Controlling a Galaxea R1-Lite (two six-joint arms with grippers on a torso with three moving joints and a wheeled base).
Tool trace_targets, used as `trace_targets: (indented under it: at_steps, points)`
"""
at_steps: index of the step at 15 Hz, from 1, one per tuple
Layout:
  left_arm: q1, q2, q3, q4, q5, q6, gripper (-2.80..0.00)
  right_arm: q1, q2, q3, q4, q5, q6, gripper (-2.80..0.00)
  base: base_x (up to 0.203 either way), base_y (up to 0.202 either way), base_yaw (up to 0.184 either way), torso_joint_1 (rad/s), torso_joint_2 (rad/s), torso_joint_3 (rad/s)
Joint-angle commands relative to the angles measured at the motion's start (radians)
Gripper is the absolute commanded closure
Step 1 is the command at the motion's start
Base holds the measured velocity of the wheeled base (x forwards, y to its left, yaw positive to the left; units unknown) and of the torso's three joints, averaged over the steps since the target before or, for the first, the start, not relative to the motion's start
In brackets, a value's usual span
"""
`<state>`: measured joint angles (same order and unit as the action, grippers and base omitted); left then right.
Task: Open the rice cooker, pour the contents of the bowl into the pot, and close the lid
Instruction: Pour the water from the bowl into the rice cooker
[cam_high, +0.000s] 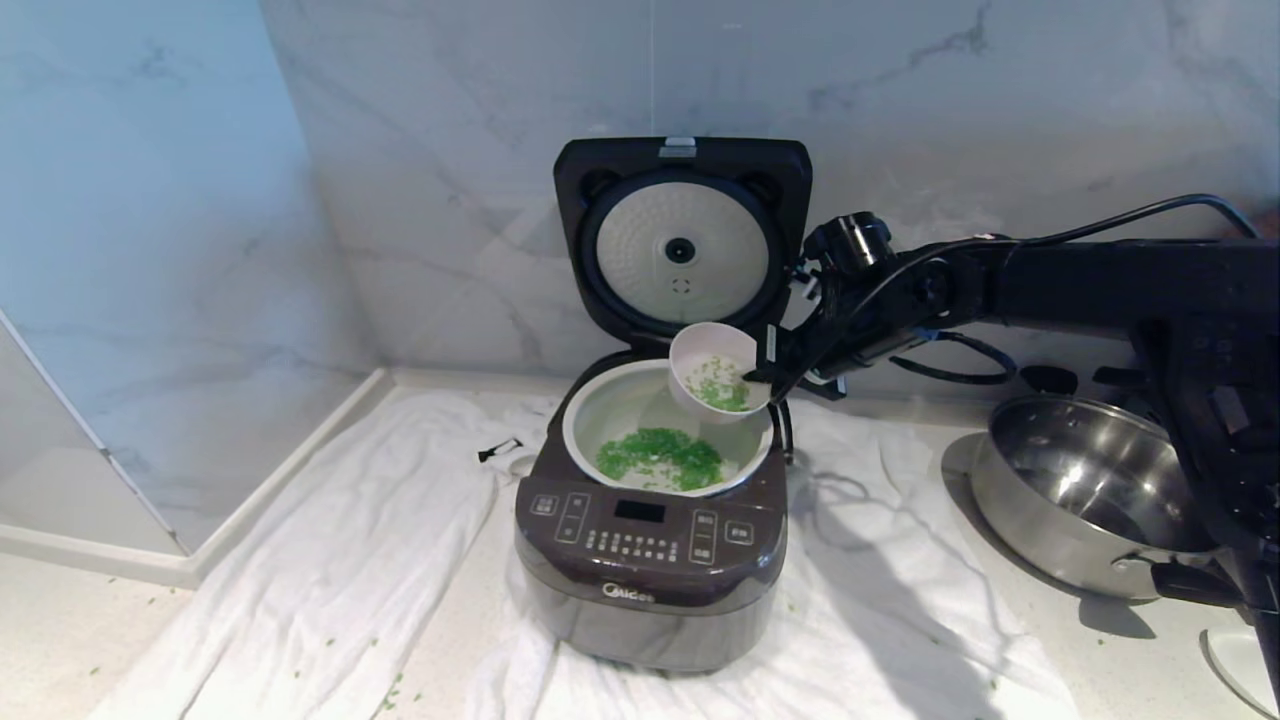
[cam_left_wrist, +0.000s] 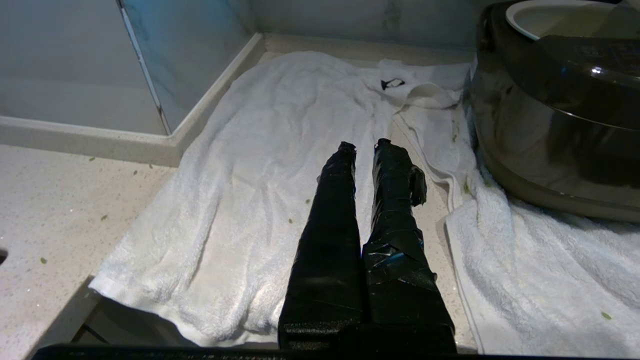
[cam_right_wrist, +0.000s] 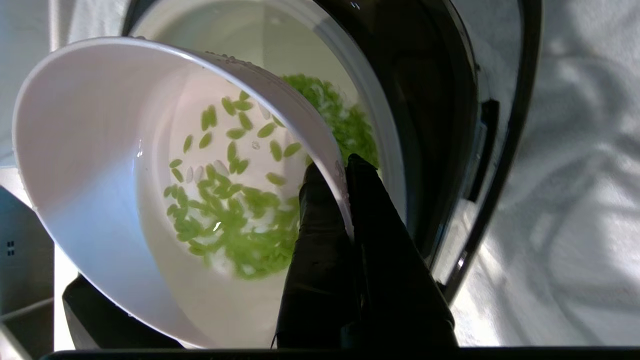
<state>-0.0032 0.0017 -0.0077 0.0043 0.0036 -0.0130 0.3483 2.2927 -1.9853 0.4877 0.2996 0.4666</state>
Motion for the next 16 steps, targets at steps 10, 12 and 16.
trace_targets:
  at_steps: [10, 12, 16]
  points:
    - [0.0, 0.001, 0.001, -0.001, 0.001, -0.005, 0.0, 0.061, 0.074, -0.01, -0.092, -0.002, 0.004, 0.0, 0.0, 0.0, 0.0, 0.0, 0.0, 0.0]
    - [0.0, 0.001, 0.002, -0.001, 0.001, -0.007, 0.0, 0.06, 0.088, -0.012, -0.109, -0.012, 0.004, 0.0, 0.0, 0.0, 0.0, 0.0, 0.0, 0.0]
    - [0.0, 0.001, 0.002, -0.001, 0.001, -0.007, 0.0, 0.059, 0.117, -0.012, -0.141, -0.02, 0.004, 0.0, 0.0, 0.0, 0.0, 0.0, 0.0, 0.0]
